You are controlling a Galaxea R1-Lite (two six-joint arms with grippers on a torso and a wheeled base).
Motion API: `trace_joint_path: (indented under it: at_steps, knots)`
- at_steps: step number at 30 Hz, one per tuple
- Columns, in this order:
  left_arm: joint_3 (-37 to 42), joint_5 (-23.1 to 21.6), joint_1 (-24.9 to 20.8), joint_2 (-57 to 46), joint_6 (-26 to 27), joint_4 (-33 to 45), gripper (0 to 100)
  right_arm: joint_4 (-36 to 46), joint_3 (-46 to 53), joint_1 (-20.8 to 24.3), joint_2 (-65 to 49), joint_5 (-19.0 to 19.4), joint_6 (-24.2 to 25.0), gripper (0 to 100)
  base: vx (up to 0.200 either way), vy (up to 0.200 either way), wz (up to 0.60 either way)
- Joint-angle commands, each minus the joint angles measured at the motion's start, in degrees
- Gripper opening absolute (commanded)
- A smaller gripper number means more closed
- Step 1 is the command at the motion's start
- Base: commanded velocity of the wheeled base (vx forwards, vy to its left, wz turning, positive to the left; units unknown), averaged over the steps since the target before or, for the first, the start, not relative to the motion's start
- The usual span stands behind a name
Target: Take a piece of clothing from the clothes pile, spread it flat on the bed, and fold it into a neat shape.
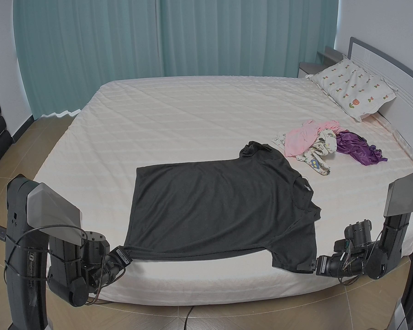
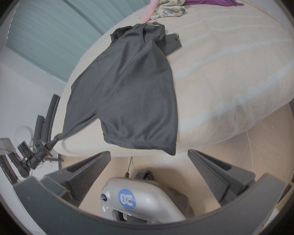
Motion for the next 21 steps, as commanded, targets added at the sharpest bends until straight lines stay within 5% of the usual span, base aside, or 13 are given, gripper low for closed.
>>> trace_joint_path:
  at_steps: [1, 21]
  knots:
    - [0.0, 0.0, 0.0, 0.1, 0.0, -0.9, 0, -0.1, 0.1, 1.6, 1.6, -0.3, -1.0, 100, 0.000, 0.000, 0.00]
    - [-0.1, 0.1, 0.0, 0.3, 0.1, -1.0, 0, 0.1, -5.7, 2.4, 3.6, -3.5, -2.5, 100, 0.000, 0.000, 0.00]
